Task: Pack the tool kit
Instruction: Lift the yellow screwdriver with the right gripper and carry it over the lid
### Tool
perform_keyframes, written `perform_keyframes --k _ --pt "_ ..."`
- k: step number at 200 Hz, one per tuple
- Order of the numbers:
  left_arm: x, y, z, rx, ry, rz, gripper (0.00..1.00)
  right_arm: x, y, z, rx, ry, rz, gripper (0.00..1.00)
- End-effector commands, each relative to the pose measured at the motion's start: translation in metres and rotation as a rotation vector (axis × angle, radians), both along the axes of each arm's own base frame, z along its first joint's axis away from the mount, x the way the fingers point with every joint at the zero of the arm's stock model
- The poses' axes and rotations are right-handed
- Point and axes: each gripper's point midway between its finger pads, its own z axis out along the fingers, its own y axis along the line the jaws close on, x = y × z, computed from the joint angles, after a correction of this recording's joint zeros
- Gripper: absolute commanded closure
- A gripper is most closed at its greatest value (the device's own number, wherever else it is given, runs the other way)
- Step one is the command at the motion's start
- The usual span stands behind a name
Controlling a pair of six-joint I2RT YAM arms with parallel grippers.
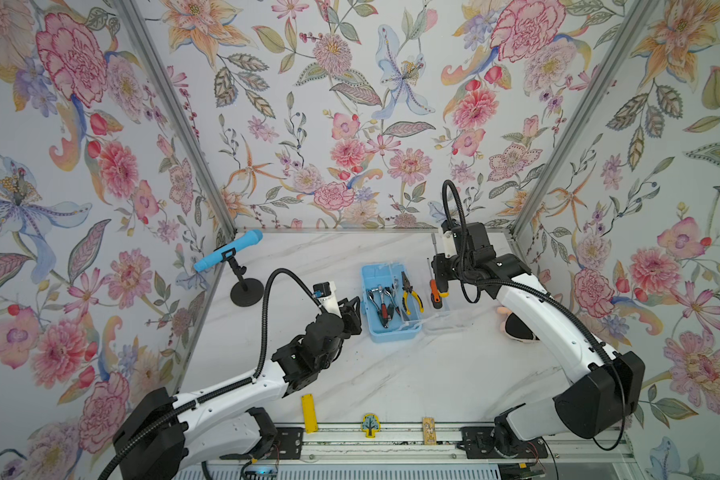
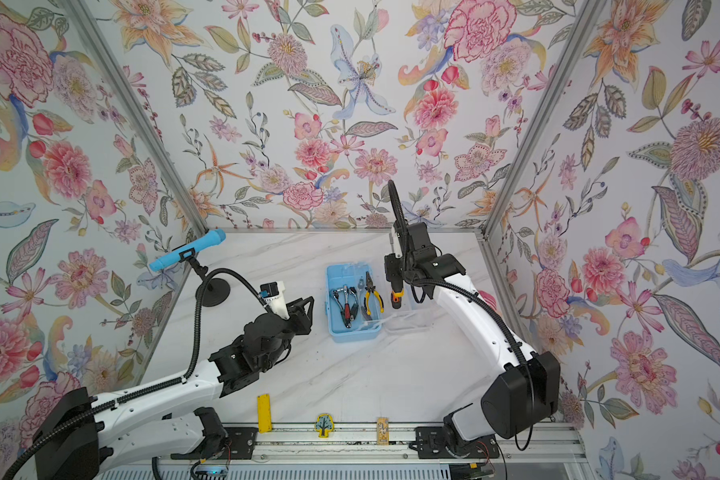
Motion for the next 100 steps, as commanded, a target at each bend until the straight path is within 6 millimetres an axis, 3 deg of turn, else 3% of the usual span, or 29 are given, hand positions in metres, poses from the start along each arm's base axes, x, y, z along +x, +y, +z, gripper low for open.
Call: perform_keyframes --k 1,61,100 --pt "0.009 -0.015 0.016 -0.019 -0.05 -0.045 0.61 -0.009 -0.023 -0.018 -0.115 0.03 -0.013 1.0" --pt "0.021 -0.027 -0.002 -0.007 -0.017 -0.07 0.61 -0.001 -0.05 -0.049 -0.2 0.051 -0.094 1.0" --pt "0.024 -0.026 -0.008 -0.014 -0.009 -0.071 0.61 0.017 -0.051 -0.048 -0.156 -0.022 -0.105 1.0"
